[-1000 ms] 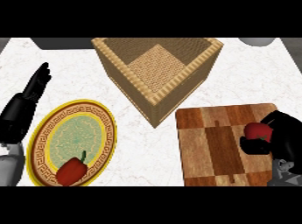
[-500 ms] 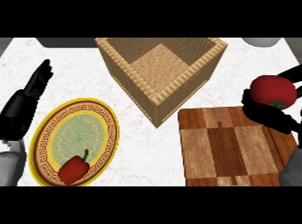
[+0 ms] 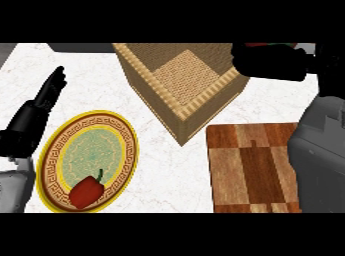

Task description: Pick the tomato from the cutting board and place it in the basket

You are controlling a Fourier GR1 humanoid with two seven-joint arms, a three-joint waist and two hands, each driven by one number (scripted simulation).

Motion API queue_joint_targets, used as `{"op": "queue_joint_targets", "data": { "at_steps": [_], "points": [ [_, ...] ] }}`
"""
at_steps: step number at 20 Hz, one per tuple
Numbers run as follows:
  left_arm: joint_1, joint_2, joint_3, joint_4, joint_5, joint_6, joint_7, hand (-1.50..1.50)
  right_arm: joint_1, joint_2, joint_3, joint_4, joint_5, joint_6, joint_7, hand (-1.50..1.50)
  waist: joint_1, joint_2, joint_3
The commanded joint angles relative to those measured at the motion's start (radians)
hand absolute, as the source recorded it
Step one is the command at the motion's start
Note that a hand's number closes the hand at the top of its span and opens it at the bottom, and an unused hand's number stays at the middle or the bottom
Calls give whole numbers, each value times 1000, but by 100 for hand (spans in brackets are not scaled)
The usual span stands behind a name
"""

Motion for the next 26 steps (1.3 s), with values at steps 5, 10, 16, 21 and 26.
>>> {"op": "queue_joint_targets", "data": {
  "at_steps": [5, 10, 16, 21, 26],
  "points": [
    [41, 4, 14, 5, 7, -14, -48, 0, -325, 81, -118, 389, -20, 8, 74, 150, 8, 6, 0],
    [-22, -22, -15, 25, -18, 4, -2, 0, -445, 106, -175, 634, -46, -93, 67, 150, 12, 9, 1],
    [27, -33, -20, 17, -36, 16, -48, 0, -511, 106, -210, 845, -116, -113, 78, 150, 17, 8, 0],
    [8, -22, -15, -21, -19, -6, 15, 0, -524, 107, -197, 979, -84, -78, 103, 150, 12, 5, 1],
    [-56, 17, 43, 72, 0, -16, -22, 0, -586, 73, -198, 1066, -44, 91, 120, 150, -14, 4, 1]
  ]
}}
